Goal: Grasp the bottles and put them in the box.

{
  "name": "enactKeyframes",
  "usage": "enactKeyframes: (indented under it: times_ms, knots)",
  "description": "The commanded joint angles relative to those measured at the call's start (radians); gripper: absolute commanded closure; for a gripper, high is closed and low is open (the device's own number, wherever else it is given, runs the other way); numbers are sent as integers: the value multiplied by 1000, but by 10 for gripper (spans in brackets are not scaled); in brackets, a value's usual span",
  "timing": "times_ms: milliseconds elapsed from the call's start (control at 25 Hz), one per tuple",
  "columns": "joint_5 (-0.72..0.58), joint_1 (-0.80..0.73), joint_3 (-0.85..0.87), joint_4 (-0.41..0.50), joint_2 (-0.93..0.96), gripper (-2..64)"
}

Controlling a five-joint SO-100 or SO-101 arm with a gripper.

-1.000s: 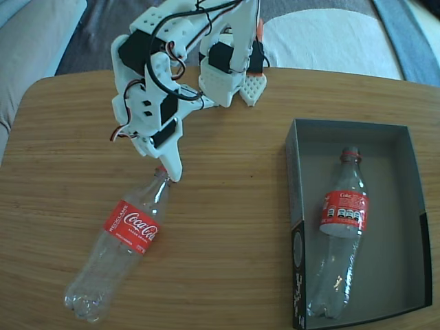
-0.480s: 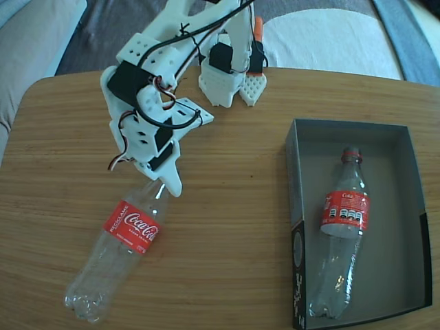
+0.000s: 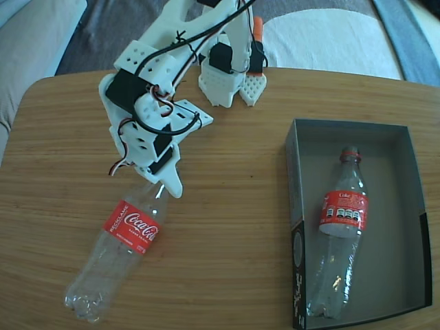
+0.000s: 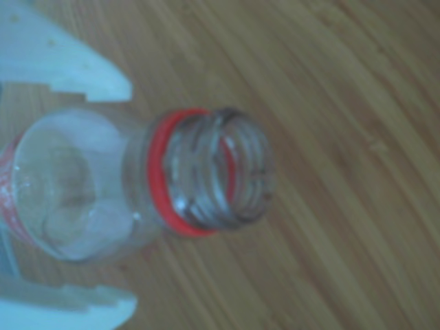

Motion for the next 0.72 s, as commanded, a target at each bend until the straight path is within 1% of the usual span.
enactKeyframes:
  times_ms: [0, 200, 320, 400, 520, 680]
  knots:
    - [-8, 3, -26, 5, 5, 274]
    - [2, 2, -12, 6, -29, 272]
    - [6, 2, -12, 6, -32, 230]
    - [5, 2, -12, 5, -34, 221]
    - [-6, 2, 6, 3, -41, 219]
    - [0, -2, 29, -31, -72, 225]
